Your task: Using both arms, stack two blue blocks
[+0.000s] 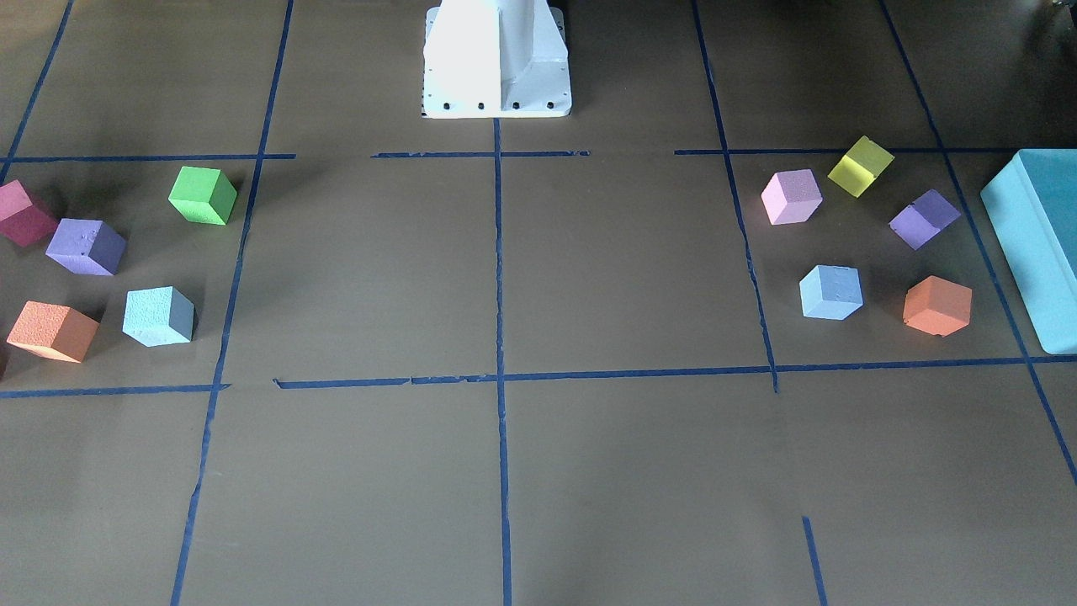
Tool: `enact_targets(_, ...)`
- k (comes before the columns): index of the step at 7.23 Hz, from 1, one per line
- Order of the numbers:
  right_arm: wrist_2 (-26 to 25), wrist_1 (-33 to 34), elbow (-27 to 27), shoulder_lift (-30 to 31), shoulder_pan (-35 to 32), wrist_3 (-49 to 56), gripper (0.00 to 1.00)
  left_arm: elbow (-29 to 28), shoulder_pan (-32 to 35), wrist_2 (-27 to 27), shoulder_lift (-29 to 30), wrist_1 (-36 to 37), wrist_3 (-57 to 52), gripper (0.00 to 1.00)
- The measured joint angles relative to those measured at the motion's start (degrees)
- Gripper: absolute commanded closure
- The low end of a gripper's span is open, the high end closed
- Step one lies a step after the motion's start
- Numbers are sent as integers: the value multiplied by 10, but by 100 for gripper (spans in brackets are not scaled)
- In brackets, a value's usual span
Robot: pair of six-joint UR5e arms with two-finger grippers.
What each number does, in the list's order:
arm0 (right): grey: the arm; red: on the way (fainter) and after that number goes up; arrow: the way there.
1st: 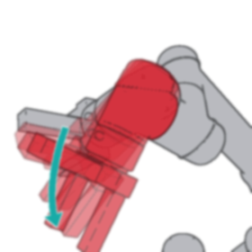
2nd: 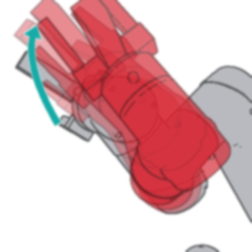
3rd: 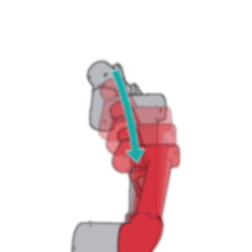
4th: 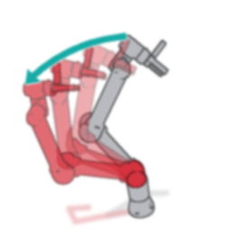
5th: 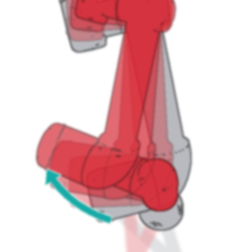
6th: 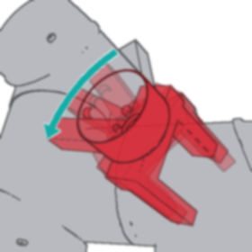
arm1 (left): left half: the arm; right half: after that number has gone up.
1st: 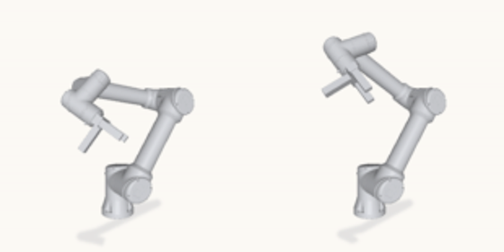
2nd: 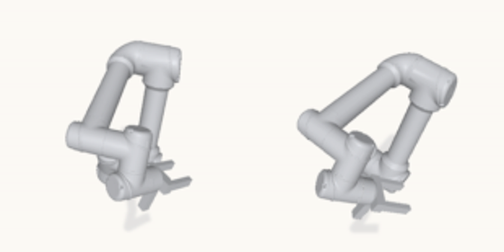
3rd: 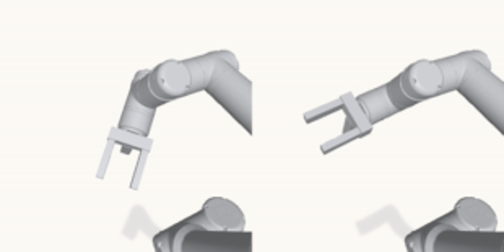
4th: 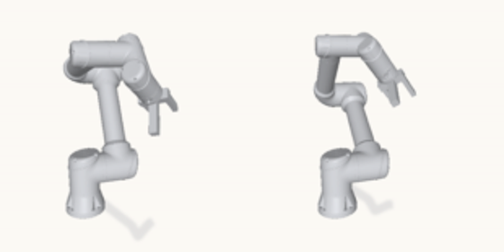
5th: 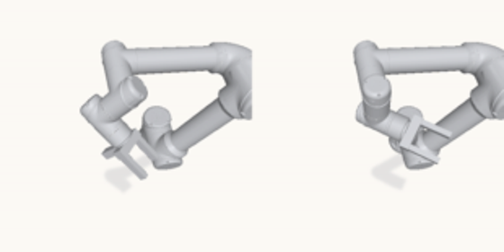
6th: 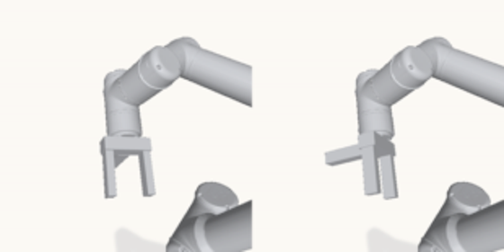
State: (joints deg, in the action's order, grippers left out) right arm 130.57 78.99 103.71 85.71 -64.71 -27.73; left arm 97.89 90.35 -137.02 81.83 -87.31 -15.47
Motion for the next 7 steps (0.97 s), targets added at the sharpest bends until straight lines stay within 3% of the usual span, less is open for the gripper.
enact_targets(3,-57,-102,-55,-19,76,-82,0,0,0,0,0,0,0,0)
enact_targets(7,-89,-132,-89,-26,116,-100,2,2,-1,0,0,-1,0,0)
